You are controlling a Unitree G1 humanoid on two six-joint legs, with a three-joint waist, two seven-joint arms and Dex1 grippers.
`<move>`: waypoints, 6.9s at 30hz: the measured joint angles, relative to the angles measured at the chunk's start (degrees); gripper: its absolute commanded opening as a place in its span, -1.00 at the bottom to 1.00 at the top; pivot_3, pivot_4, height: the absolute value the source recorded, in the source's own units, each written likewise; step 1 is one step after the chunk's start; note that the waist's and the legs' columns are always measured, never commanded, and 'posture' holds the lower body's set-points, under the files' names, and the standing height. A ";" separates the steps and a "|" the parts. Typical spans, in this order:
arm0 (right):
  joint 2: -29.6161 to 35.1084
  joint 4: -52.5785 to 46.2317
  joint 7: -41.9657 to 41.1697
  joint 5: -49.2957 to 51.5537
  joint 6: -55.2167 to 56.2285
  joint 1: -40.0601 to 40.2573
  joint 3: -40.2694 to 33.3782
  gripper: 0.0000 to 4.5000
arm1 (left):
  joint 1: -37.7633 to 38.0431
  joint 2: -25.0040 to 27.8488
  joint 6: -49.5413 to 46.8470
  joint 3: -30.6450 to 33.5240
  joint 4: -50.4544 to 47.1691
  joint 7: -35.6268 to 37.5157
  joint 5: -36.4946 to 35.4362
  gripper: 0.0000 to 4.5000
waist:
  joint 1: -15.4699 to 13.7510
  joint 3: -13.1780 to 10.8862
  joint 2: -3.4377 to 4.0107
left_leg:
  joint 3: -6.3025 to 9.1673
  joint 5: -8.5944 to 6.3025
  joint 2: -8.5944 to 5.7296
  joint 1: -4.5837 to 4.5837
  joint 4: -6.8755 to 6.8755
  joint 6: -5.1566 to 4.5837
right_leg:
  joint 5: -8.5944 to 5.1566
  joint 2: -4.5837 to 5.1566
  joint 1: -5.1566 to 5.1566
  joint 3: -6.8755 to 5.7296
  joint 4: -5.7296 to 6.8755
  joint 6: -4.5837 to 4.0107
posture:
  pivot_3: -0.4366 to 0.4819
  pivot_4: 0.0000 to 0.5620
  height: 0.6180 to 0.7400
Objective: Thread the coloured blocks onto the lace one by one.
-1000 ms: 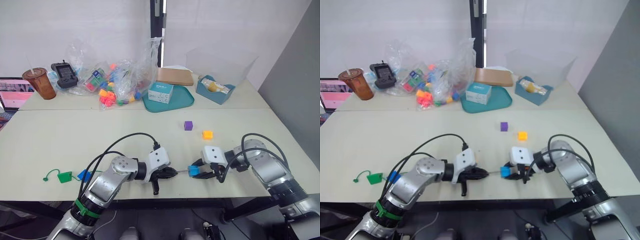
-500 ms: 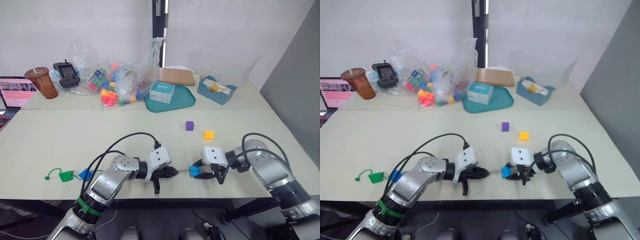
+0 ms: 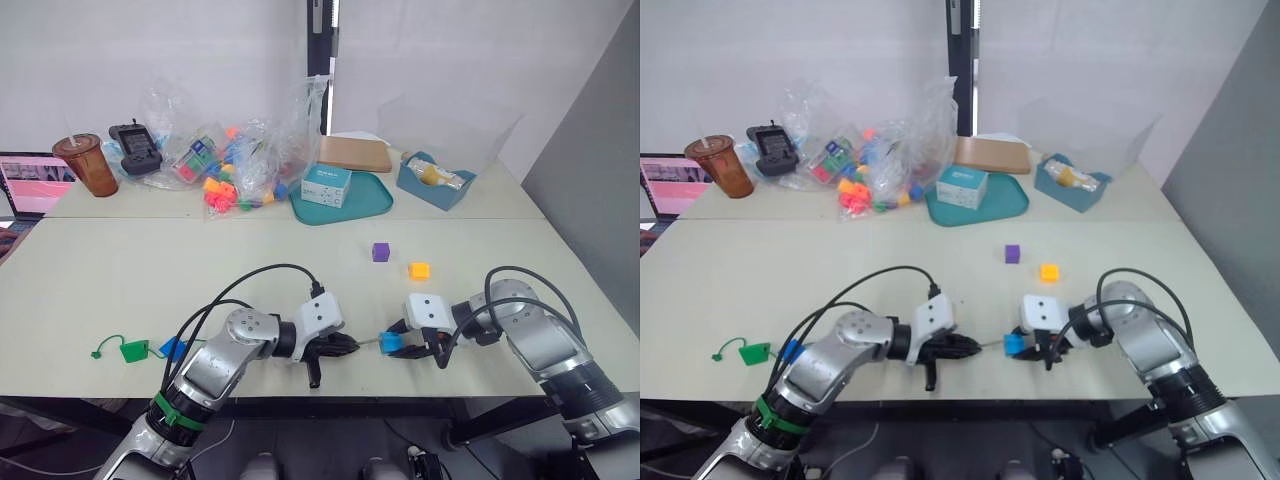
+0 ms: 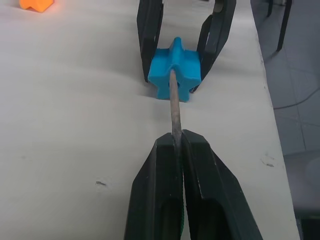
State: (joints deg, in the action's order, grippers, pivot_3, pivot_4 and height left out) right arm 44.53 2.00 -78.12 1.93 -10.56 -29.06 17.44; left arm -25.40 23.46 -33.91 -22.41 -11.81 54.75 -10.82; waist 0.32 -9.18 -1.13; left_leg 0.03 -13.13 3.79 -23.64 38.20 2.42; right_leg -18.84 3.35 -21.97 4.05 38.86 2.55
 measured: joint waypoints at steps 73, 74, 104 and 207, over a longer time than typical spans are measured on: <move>0.63 -4.01 0.09 -1.75 -2.11 0.11 1.56 -0.41 | -15.95 5.45 -30.43 -11.35 -5.43 -6.64 -7.55 -1.00 | 0.01 0.00 0.00 | 0.06 0.00 0.01 0.03 0.07 0.00 | -0.01 -0.04 0.08 -0.02 -0.02 0.01 | -0.05 -0.47 1.00; 0.63 -4.10 0.19 -1.75 -2.11 0.14 1.57 -0.41 | -15.46 5.42 -30.45 -11.62 -5.56 -6.56 -7.59 -1.00 | 0.01 0.00 0.00 | 0.06 0.00 0.02 0.03 0.07 0.00 | -0.01 -0.04 0.08 -0.03 -0.02 0.01 | -0.05 -0.47 1.00; 1.54 -5.29 0.71 -1.73 -2.55 0.81 1.73 -0.41 | -16.30 5.76 -30.65 -11.08 -7.35 -6.61 -7.61 -1.00 | -0.15 0.00 0.00 | 0.06 0.00 0.01 0.04 0.10 0.00 | -0.01 -0.04 0.11 -0.03 -0.02 0.01 | -0.05 -0.47 1.00; 9.03 -13.25 2.36 6.13 -13.86 7.69 -5.77 0.98 | -14.59 -10.22 -2.37 -11.94 12.75 -4.06 5.73 1.00 | -1.04 -0.02 -0.03 | 0.07 -0.07 -0.06 0.35 -0.01 -0.12 | 0.06 0.02 0.74 -0.11 -0.77 0.13 | -0.05 -0.47 1.00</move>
State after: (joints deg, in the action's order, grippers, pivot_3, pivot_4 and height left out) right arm 53.56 -11.25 -75.77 8.05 -24.42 -21.38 11.67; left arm -40.00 13.24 -36.28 -34.35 0.94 50.69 -5.10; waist -0.72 -9.21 -1.17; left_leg 0.10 -13.20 3.74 -23.29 38.19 2.30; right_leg -18.78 3.37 -21.23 3.93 38.10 2.67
